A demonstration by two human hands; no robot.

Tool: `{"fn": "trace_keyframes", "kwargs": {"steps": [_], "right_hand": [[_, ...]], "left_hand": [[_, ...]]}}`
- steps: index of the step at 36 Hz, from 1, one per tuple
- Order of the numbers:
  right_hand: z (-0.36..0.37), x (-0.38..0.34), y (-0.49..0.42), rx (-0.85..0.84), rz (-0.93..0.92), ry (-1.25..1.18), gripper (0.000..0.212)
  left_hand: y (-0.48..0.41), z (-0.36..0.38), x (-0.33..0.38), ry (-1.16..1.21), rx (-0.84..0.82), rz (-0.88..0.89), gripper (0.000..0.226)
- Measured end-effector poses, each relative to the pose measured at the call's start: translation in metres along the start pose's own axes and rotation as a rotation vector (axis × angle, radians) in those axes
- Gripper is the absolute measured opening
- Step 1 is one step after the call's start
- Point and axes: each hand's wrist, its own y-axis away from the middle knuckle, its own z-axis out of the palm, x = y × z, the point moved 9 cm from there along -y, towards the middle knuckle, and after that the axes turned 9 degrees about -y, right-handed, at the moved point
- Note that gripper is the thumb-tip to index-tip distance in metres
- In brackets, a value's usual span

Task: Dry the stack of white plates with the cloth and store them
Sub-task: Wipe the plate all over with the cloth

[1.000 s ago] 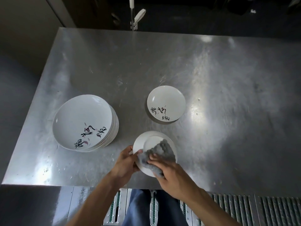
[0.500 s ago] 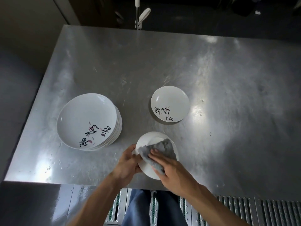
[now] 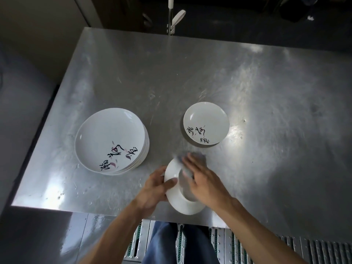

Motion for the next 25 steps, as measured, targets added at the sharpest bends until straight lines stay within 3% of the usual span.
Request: {"fn": "trace_keyframes", "kwargs": {"steps": [2, 4, 6, 10, 13, 17, 21, 25], "right_hand": [[-0.003, 0.001, -0.004, -0.001, 0.012, -0.024, 0.049], [0.013, -0.026, 0.001, -0.096, -0.222, 0.035, 0.048], [0.022, -0.03, 0.007, -0.14, -0.283, 0.045, 0.047], [0.001, 0.011, -0.001, 0.036, 0.084, -0.11, 0.054], [0.004, 0.012, 0.001, 0.03, 0.081, -0.221, 0.052], [-0.011, 0.025, 0.004, 0.115, 0.267, -0.351, 0.039], [0.009, -0.02, 0.009, -0.05, -0.042, -0.375, 0.039], [0.014, -0.007, 0.007, -0.104, -0.1, -0.17, 0.047]], "left_hand": [[0.001, -0.003, -0.002, 0.011, 0.001, -0.009, 0.035], [0.002, -0.002, -0.003, -0.009, -0.021, 0.003, 0.037], [0.002, -0.001, -0.003, -0.025, -0.037, 0.006, 0.038], [0.002, -0.002, -0.007, 0.064, 0.017, -0.032, 0.035], [0.005, 0.0, -0.018, 0.138, 0.09, -0.043, 0.033], [0.008, 0.009, -0.027, 0.167, 0.041, -0.123, 0.045], [0.006, 0.012, -0.026, 0.11, -0.035, -0.121, 0.051], [0.008, 0.017, -0.025, 0.119, -0.09, -0.096, 0.044]]}}
